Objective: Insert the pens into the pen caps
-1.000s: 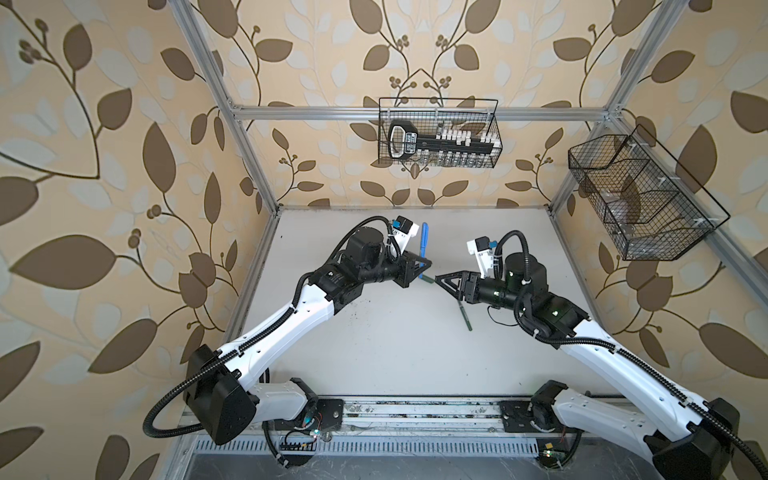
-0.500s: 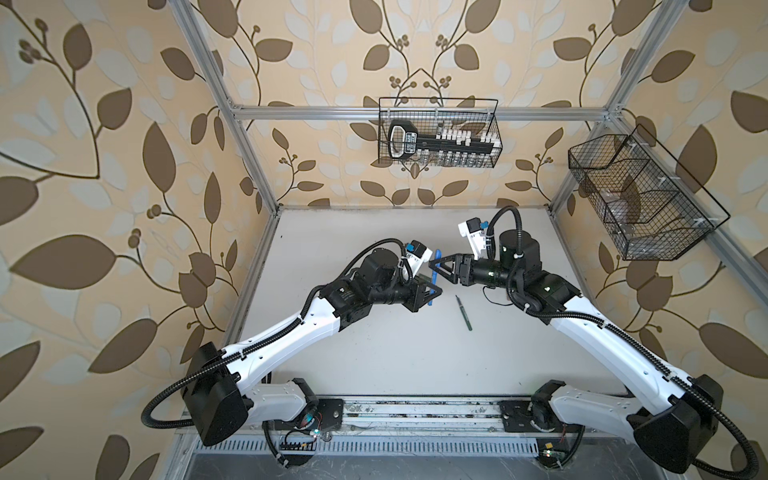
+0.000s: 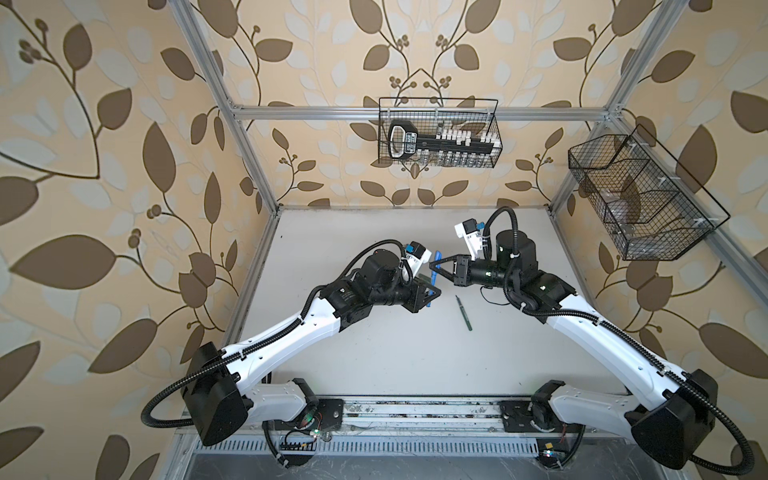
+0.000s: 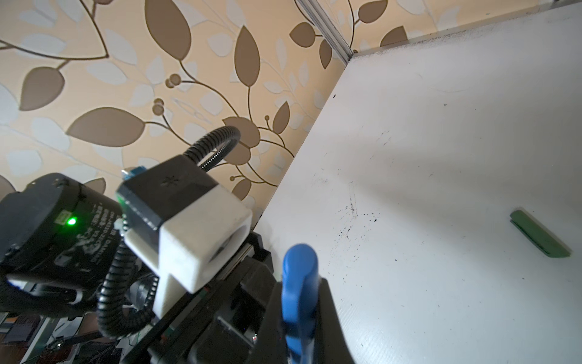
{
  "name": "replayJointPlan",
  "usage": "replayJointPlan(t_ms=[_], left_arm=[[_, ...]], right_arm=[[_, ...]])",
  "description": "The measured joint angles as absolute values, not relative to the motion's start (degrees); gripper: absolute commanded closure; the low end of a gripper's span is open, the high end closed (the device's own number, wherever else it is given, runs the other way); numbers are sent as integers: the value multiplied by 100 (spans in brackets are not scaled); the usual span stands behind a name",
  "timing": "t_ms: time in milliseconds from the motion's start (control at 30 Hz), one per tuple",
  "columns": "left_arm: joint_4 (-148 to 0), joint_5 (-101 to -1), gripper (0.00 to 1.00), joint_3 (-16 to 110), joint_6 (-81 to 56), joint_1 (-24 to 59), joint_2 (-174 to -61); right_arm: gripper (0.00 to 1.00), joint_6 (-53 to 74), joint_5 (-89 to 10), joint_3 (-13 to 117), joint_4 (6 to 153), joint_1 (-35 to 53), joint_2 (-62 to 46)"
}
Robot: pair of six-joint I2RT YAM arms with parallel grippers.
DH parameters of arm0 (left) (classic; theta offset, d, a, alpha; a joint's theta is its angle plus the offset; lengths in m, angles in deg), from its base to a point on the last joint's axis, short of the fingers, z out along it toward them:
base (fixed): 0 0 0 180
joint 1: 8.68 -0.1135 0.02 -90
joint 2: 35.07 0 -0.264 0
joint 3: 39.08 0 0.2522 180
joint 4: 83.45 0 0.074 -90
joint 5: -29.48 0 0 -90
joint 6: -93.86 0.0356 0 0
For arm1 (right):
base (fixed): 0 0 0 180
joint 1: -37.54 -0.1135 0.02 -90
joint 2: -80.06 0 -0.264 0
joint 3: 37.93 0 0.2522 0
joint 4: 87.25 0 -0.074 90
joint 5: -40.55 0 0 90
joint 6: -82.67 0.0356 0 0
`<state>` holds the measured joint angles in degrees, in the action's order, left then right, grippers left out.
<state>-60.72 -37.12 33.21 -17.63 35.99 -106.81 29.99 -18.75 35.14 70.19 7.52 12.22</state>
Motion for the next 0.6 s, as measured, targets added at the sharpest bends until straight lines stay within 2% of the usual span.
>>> replayJointPlan(t_ms=[133,467,600], left_arm=[[-6039,-3764,52,3321,-1746,3599,-10655],[-6098,-3775,59,3321,-1748,3599,-10482],[-6098,-3653,69,3323,-1733,3599,-10585]], right_arm=[[100,3115,-1824,3363,7063,894,1338],[100,3482,-1643,3059,7452,1034,1594],[100,3552,-1639,2958,7539,1034,1616]])
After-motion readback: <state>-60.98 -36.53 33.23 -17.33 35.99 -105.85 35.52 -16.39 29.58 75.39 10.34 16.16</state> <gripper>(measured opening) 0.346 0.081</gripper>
